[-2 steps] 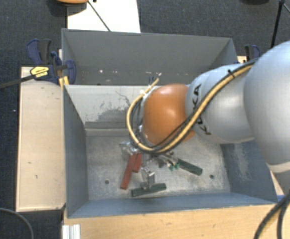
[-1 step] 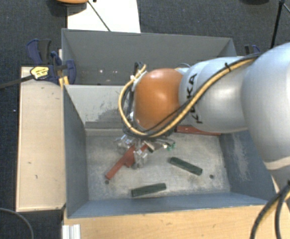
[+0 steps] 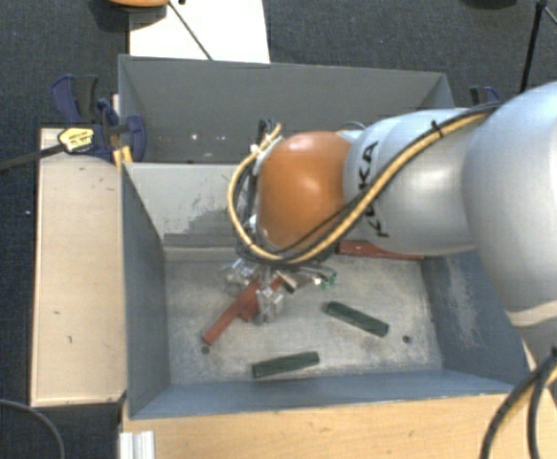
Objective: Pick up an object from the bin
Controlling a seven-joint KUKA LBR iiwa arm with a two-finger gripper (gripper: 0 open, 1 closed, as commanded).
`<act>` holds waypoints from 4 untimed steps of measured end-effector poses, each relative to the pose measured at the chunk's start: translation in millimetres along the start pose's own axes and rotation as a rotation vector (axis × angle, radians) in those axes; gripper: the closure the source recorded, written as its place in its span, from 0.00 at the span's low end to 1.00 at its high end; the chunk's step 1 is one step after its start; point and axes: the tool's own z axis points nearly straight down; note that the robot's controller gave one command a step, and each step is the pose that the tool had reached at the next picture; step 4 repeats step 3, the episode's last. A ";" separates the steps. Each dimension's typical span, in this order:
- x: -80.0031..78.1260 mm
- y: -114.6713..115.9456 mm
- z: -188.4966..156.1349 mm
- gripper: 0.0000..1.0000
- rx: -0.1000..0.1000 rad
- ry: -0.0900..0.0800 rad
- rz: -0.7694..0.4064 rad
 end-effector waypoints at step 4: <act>17.6 -3.9 -208.6 1.00 0.000 0.000 -0.193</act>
Offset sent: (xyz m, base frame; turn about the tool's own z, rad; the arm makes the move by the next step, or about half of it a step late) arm 0.0065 -0.0060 -0.0017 -0.2882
